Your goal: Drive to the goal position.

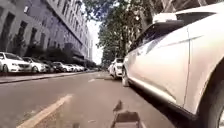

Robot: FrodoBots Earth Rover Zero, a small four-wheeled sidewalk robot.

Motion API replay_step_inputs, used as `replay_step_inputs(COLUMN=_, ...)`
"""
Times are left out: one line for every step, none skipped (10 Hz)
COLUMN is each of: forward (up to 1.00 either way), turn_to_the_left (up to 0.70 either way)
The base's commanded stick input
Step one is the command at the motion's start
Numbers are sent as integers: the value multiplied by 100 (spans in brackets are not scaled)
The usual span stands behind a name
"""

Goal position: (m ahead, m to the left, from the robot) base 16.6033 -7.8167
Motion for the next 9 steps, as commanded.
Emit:
replay_step_inputs(forward=70, turn_to_the_left=3)
replay_step_inputs(forward=70, turn_to_the_left=14)
replay_step_inputs(forward=70, turn_to_the_left=14)
replay_step_inputs(forward=70, turn_to_the_left=14)
replay_step_inputs(forward=70, turn_to_the_left=14)
replay_step_inputs(forward=70, turn_to_the_left=0)
replay_step_inputs(forward=70, turn_to_the_left=0)
replay_step_inputs(forward=70, turn_to_the_left=0)
replay_step_inputs(forward=70, turn_to_the_left=0)
